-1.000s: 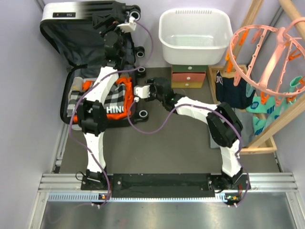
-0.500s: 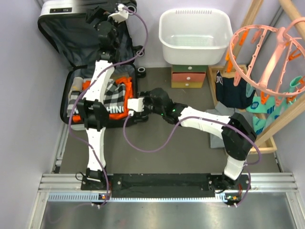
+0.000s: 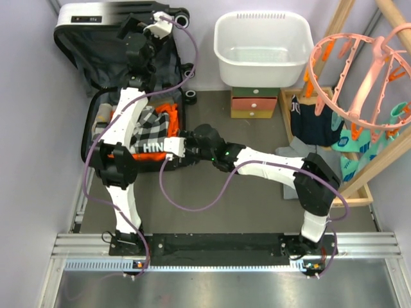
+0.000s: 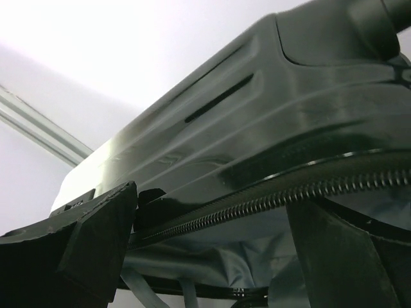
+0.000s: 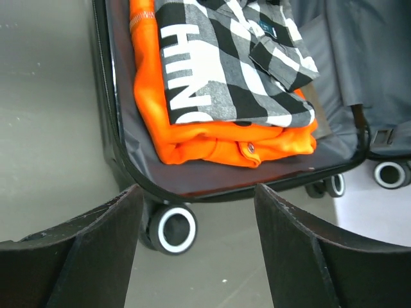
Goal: Open, take out, and arrange the luggage
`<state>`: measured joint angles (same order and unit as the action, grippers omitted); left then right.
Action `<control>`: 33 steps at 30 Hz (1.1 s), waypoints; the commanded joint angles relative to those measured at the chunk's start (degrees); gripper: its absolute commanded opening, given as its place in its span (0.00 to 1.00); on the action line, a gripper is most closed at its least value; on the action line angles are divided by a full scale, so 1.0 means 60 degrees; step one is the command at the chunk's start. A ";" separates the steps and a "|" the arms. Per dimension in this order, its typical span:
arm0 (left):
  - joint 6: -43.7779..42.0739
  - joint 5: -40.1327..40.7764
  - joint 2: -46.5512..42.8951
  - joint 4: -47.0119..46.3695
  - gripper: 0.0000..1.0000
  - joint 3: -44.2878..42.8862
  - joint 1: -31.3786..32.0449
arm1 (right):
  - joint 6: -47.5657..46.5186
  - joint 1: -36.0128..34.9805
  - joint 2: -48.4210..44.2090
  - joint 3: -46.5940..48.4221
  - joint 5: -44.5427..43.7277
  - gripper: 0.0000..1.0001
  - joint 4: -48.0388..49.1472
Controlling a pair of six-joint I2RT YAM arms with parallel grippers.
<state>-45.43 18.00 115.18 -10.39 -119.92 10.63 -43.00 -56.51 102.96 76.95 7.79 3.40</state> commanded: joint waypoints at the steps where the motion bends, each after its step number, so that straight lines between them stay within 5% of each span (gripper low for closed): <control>1: 0.0438 -0.0217 -0.0167 0.2471 0.99 -0.0051 -0.0029 | 0.0882 -0.0118 0.0257 0.0622 0.0342 0.70 0.0400; 9: 0.0701 -0.0888 -0.1440 0.3138 0.99 0.0327 -0.0029 | 0.2069 -0.0074 0.0550 0.1076 -0.0083 0.79 0.0780; 16: 0.0482 -0.0422 -0.1735 0.2948 0.99 0.0519 -0.0175 | 0.4979 0.1126 0.1340 0.4012 0.0401 0.76 0.0766; 22: 0.0672 -0.0216 -0.1823 0.3035 0.99 0.0591 -0.0205 | 0.6842 0.2064 0.3434 0.7107 0.0211 0.41 0.2095; 23: 0.0658 -0.0202 -0.1852 0.3079 0.99 0.0621 -0.0219 | 0.6917 0.2109 0.3581 0.7271 0.0036 0.28 0.2375; 26: 0.0643 0.0031 -0.1896 0.3065 0.99 0.0680 -0.0249 | 0.6919 0.2197 0.3948 0.7230 -0.0609 0.12 0.4170; 30: 0.1052 -0.0026 -0.2056 0.3532 0.99 0.0651 -0.0293 | 0.6670 0.2211 0.4533 0.7884 -0.1078 0.00 0.5365; 33: 0.1390 -0.0421 -0.2334 0.3988 0.99 0.0752 -0.0293 | 0.6494 0.2226 0.5484 0.9112 -0.1562 0.00 0.5703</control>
<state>-41.08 17.43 105.54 8.67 -116.77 9.15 -5.08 -43.33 131.39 121.38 3.68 27.77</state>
